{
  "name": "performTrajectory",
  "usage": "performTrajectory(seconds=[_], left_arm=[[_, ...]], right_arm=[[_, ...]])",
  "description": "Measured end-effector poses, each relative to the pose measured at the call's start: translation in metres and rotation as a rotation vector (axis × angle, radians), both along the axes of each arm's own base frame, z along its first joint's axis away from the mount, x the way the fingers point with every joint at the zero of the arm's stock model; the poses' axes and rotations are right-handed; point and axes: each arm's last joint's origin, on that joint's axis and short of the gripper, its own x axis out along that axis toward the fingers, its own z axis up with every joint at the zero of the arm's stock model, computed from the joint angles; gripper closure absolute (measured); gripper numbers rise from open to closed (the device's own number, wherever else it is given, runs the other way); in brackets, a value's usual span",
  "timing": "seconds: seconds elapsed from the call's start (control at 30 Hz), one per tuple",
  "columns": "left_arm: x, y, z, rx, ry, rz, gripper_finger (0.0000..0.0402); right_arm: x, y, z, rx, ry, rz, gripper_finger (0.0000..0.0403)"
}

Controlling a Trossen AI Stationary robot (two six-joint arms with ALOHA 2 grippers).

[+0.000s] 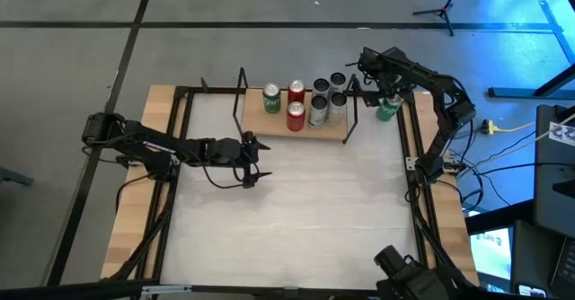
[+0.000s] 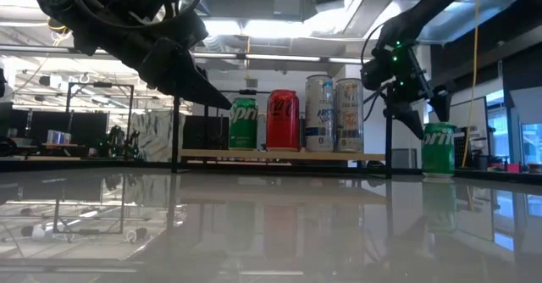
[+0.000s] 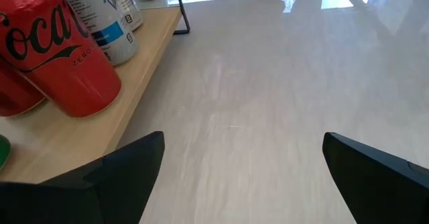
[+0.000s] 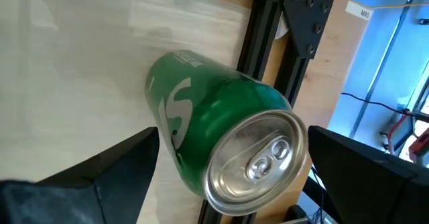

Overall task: Place canned beverage on shelf
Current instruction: Put the green soda can on the shelf aligned with the other green soda can

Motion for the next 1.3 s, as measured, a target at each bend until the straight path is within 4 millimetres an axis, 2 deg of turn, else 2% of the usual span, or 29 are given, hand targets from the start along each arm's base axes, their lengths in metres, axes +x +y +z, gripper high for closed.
performTrajectory(seconds=[0.37,0.8,0.9,1.07,1.3], left_arm=[[0.0,0.0,0.0,0.001,0.0,0.0,0.0005],[0.001,0.0,0.002,0.003,-0.021,0.0,0.0005],[0.001,0.0,0.002,0.002,-0.021,-0.001,0.0005],[0.001,0.0,0.002,0.002,-0.021,0.0,0.0005],[0.001,0.0,0.002,0.002,-0.021,0.0,0.0005]], right_arm=[[-0.002,0.007,-0.015,0.124,-0.031,0.05,0.0027],[0.002,0.0,-0.019,0.064,-0.052,0.13,0.0027],[0.002,-0.001,-0.019,0.059,-0.056,0.152,0.0042],[0.003,0.0,-0.017,0.062,-0.057,0.177,0.0089],[0.002,0.001,-0.014,0.066,-0.06,0.226,0.009]])
